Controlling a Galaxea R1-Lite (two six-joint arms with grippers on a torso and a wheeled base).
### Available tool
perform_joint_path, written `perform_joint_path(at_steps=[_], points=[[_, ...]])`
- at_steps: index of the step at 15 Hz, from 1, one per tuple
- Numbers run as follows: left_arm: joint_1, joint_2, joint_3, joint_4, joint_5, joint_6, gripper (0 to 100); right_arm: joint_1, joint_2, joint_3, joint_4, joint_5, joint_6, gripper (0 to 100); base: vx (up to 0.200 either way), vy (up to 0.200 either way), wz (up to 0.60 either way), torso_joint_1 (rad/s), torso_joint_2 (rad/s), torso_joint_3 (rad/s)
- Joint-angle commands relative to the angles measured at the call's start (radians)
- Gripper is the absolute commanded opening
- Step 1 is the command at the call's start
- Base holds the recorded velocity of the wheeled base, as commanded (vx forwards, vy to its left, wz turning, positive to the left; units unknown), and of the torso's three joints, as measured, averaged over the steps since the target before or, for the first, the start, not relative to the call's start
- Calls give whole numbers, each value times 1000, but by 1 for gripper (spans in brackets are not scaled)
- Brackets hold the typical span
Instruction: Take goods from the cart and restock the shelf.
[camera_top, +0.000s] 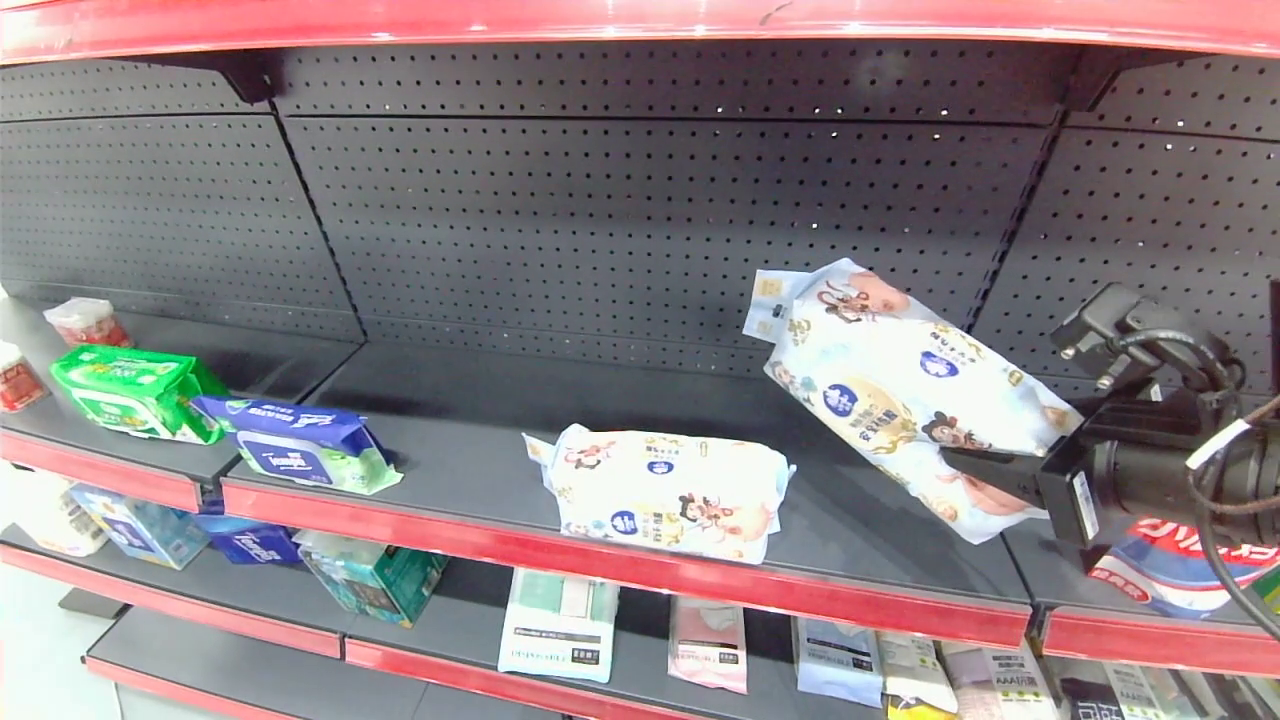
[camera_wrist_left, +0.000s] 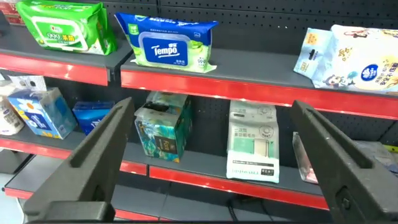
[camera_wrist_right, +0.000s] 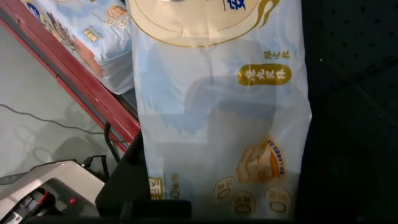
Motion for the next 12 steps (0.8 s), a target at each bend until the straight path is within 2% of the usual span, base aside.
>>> perform_joint_path(at_steps=[1, 3, 5, 7, 9, 12], points=[[0, -1, 0, 0, 0, -2, 100, 1, 65, -33, 0, 18, -4, 0, 0, 0, 0, 0, 0, 0], [-1, -1, 0, 0, 0, 0, 100, 1, 115, -63, 0, 26, -4, 0, 0, 0, 0, 0, 0, 0], [0, -1, 0, 0, 0, 0, 100, -22, 193, -94, -54, 76, -14, 0, 0, 0, 0, 0, 0, 0], [0, -1, 0, 0, 0, 0, 100, -81, 285, -109, -140, 128, -105, 0, 0, 0, 0, 0, 0, 0], [0, -1, 0, 0, 0, 1, 100, -105, 325, -138, -141, 179, -134, 0, 0, 0, 0, 0, 0, 0], [0, -1, 0, 0, 0, 1, 100, -119, 416, -233, -138, 188, -142, 0, 0, 0, 0, 0, 0, 0]])
